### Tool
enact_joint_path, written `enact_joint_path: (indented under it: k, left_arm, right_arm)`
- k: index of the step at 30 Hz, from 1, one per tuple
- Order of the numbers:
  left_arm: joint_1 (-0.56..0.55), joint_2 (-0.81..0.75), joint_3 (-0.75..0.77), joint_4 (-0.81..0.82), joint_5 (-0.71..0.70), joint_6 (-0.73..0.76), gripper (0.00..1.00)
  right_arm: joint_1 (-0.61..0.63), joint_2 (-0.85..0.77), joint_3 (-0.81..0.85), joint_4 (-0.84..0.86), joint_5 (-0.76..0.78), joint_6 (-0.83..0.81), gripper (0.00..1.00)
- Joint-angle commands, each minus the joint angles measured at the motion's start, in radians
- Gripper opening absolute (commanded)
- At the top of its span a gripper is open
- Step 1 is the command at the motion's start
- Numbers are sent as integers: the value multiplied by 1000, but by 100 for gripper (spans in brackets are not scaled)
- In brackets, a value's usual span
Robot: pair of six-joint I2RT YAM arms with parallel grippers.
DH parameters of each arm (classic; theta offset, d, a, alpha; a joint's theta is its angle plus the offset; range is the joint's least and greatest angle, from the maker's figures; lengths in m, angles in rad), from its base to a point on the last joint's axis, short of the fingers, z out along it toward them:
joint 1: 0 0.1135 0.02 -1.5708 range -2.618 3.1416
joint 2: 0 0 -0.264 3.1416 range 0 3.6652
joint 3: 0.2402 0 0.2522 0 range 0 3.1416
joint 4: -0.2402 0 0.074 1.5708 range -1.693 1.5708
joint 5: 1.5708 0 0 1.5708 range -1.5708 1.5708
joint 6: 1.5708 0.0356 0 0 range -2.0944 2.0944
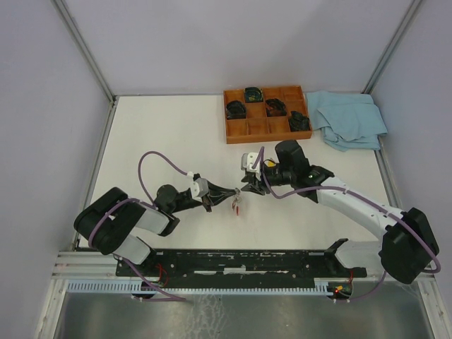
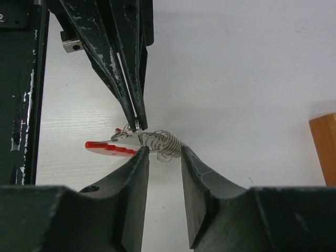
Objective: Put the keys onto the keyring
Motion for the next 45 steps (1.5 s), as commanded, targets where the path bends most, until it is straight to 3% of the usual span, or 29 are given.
enact_joint_path:
  k: [1,9,16,32,35,41,45]
  left_arm:
    - [-6,-8,-1,212,-9,-36,3]
    - [-6,-9,4,213,-10,-38,3]
    - [-6,-10,4,213,-13,-37,3]
    - [-6,-11,7,211,-13,-40,3]
    - [-6,-11,9,213,-13,-40,3]
    - [-5,-14,7,213,-11,-42,3]
    - [-6,-15,6,212,-4,-35,8]
  right_arm:
    - [-5,18,3,106,-96,11,38]
    - [-7,62,43,13,-131,-25,36]
    - [-6,46,34,-7,-23,-27,35]
    - [-6,46,33,37,-191,-1,31]
    - [-7,57,43,25,-199,-2,27]
    - [-6,73,68,-19,-193,-12,3]
    - [-3,75,106,-87,-167,-25,1]
